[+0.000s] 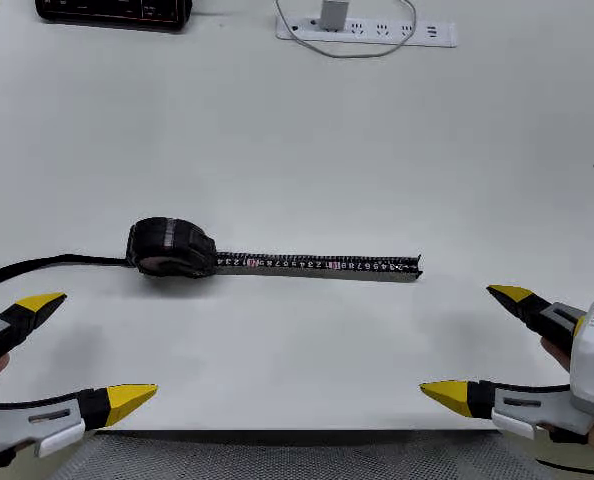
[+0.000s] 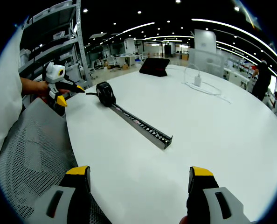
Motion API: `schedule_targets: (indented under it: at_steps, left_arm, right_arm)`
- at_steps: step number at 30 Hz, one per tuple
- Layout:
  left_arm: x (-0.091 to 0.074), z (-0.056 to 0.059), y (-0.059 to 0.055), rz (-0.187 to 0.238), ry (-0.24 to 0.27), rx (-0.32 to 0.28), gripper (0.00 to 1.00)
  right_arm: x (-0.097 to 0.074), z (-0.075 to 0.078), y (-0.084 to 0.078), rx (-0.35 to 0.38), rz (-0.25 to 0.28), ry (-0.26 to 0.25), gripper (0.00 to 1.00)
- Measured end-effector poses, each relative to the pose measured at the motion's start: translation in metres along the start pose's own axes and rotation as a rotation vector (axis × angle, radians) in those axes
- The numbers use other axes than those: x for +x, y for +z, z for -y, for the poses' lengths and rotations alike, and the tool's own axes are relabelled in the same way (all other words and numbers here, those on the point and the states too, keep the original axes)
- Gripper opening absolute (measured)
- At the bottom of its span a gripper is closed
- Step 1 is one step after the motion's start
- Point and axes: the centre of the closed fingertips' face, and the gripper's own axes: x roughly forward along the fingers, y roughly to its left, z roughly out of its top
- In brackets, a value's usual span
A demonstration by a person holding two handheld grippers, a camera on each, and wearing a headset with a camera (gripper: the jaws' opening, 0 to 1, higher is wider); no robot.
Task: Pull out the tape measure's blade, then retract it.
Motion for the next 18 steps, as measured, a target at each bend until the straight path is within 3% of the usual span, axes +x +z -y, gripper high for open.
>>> schedule_targets:
  at_steps: [18]
  left_arm:
    - [0.0074, 0.009, 0.0058, 0.0, -0.026, 0.013, 0.86]
  right_arm:
    - [-0.0001, 0.0005, -0.0001, 0.001, -0.003, -0.003, 0.85]
